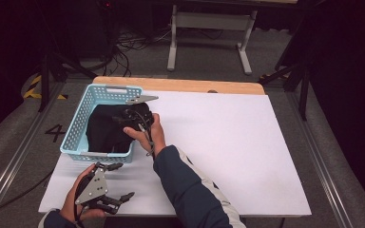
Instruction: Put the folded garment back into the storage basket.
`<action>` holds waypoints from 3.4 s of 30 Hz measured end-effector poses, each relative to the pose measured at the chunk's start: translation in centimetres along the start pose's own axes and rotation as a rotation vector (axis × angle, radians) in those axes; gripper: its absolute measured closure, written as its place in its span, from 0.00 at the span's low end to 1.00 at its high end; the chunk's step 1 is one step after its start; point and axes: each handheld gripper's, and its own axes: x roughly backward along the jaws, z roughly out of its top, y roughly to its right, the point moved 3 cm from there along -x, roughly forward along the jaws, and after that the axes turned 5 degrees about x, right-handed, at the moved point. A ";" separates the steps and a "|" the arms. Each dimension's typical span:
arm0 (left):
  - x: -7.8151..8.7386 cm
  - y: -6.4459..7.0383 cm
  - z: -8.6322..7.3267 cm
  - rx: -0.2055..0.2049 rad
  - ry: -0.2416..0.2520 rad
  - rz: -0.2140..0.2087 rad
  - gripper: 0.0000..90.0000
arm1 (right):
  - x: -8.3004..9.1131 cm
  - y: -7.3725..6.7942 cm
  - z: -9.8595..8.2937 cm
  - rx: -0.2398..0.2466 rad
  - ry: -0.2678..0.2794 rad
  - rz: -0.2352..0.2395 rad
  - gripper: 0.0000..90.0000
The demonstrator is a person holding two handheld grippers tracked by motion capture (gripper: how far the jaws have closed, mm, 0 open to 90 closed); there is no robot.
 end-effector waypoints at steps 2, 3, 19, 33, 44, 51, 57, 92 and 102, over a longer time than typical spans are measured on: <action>0.0 0.0 0.0 0.001 0.000 0.003 0.08 | 0.2 0.0 0.0 0.004 0.003 -0.004 0.62; 0.0 0.0 0.0 0.000 -0.001 0.005 0.08 | 0.5 0.1 0.0 0.008 0.003 -0.006 0.63; -0.4 0.1 0.0 -0.014 -0.010 -0.002 0.08 | 2.9 -0.1 -0.2 0.068 0.032 -0.022 0.70; -0.4 0.1 -0.1 -0.007 -0.017 0.001 0.08 | 4.2 -0.4 -0.1 0.103 0.048 -0.033 0.69; -0.5 0.1 -0.1 -0.008 -0.017 0.000 0.08 | 4.6 -0.3 -0.2 0.106 0.049 -0.040 0.69; -0.6 0.1 -0.1 -0.011 -0.023 0.000 0.08 | 5.1 -0.1 -0.2 0.116 0.047 -0.044 0.68; -0.6 0.1 -0.1 -0.011 -0.025 0.000 0.08 | 5.5 -0.1 -0.2 0.126 0.052 -0.049 0.68; -0.9 0.0 -0.3 -0.008 -0.039 -0.003 0.08 | 9.5 0.6 -0.1 0.185 0.070 -0.104 0.50; -0.9 0.1 -0.3 -0.009 -0.041 -0.004 0.08 | 10.6 0.8 -0.2 0.199 0.082 -0.106 0.37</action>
